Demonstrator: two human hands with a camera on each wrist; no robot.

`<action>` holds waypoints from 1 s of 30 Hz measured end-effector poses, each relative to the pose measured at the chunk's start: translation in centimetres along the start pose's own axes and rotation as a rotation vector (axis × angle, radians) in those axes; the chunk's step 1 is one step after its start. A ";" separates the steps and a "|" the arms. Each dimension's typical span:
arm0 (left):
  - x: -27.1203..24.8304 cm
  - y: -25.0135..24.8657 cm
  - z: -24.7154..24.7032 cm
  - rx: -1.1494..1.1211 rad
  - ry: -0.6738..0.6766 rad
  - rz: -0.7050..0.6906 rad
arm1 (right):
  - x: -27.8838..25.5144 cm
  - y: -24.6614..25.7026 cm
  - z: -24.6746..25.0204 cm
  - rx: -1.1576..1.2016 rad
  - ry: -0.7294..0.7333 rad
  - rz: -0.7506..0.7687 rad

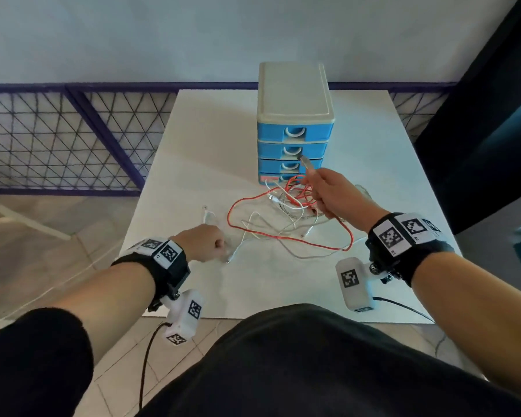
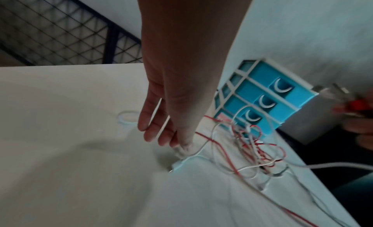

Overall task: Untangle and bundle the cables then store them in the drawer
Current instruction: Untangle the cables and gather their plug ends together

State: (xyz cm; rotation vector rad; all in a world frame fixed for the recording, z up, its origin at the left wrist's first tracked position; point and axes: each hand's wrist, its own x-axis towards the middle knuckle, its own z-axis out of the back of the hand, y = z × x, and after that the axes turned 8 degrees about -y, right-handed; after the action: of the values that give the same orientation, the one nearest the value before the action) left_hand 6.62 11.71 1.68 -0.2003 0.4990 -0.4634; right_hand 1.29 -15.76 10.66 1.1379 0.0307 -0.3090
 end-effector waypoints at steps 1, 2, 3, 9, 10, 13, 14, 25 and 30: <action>0.0 0.4 -0.9 -0.011 0.023 0.013 | -0.1 0.0 0.1 -0.003 -0.008 -0.008; 0.0 0.5 -1.6 -0.011 0.026 0.017 | -0.2 -0.1 0.1 0.016 -0.013 -0.022; 0.0 0.5 -2.3 0.005 0.016 0.020 | -0.2 0.0 0.2 0.045 -0.018 -0.036; 0.5 -1.9 -2.4 0.086 -0.069 -0.068 | 0.3 1.1 0.7 0.195 -0.116 0.026; 0.9 -2.4 -1.9 0.075 -0.104 -0.079 | 0.5 1.4 0.9 0.188 -0.137 0.047; 1.7 -3.6 -0.2 0.075 -0.170 -0.092 | 1.0 2.3 1.1 0.211 -0.149 0.092; 2.1 -3.7 -0.1 0.062 -0.140 -0.118 | 1.1 2.7 1.1 0.228 -0.141 0.095; 2.3 -3.1 -1.9 0.238 0.090 -0.402 | 0.8 4.0 1.4 0.234 -0.091 0.044; 3.4 -2.9 -1.3 0.104 0.050 -0.398 | 1.2 2.6 2.0 0.345 -0.025 -0.012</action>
State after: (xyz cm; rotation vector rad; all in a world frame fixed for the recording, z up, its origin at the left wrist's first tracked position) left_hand 7.56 7.45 0.02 -0.1889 0.4832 -0.8823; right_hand 2.87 -16.85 13.63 1.4756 -0.0398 -0.3478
